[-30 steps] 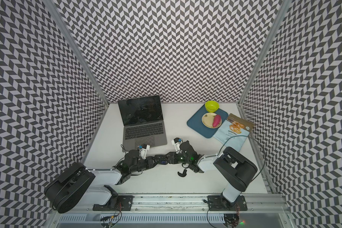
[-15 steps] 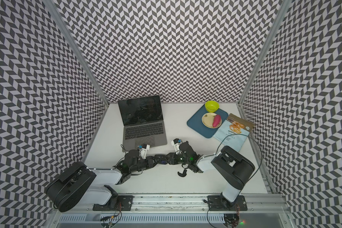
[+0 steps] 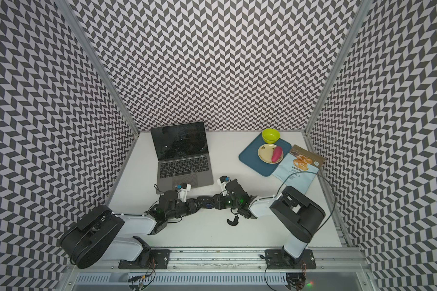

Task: Insert the wireless mouse receiver into the laptop
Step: Take out the USB plug from the mouse.

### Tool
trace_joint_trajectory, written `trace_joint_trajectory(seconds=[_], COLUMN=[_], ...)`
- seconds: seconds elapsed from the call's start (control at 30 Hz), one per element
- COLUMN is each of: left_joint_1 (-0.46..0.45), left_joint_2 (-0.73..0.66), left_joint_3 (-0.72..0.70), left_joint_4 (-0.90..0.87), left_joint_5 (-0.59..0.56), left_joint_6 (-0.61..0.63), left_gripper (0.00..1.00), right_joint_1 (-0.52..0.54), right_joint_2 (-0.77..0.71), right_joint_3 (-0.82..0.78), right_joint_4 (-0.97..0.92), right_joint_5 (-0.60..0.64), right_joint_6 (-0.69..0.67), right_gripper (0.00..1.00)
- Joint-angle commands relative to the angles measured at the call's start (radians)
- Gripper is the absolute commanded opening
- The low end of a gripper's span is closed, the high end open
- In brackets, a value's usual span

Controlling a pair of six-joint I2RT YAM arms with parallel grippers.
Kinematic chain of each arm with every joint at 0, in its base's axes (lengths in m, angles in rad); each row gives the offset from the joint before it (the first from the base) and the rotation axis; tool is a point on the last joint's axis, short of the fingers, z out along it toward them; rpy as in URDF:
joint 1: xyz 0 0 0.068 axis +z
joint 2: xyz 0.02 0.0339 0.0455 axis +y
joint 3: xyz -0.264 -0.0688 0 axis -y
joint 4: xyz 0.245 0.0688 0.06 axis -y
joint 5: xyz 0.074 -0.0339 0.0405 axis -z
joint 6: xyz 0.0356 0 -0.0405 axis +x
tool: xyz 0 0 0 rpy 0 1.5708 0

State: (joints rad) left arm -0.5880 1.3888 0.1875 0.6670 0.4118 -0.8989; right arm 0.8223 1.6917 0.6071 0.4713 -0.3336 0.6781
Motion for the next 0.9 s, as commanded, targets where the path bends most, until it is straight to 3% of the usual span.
trace_joint_trajectory(seconds=[0.0,0.87], left_joint_1=[-0.018,-0.017], left_joint_2=[0.034,0.051], left_joint_3=[0.007,0.006], left_joint_4=[-0.063,-0.06], left_joint_5=[0.029,0.021], left_joint_6=[0.028,0.019], left_gripper=[0.13,0.13], right_joint_1=[0.05,0.093], right_joint_2=[0.02,-0.004], right_joint_3=[0.038,0.083], right_joint_4=[0.023,-0.056], right_joint_5=[-0.061,0.013], right_joint_6=[-0.01,-0.017], right_gripper=[0.34,0.24])
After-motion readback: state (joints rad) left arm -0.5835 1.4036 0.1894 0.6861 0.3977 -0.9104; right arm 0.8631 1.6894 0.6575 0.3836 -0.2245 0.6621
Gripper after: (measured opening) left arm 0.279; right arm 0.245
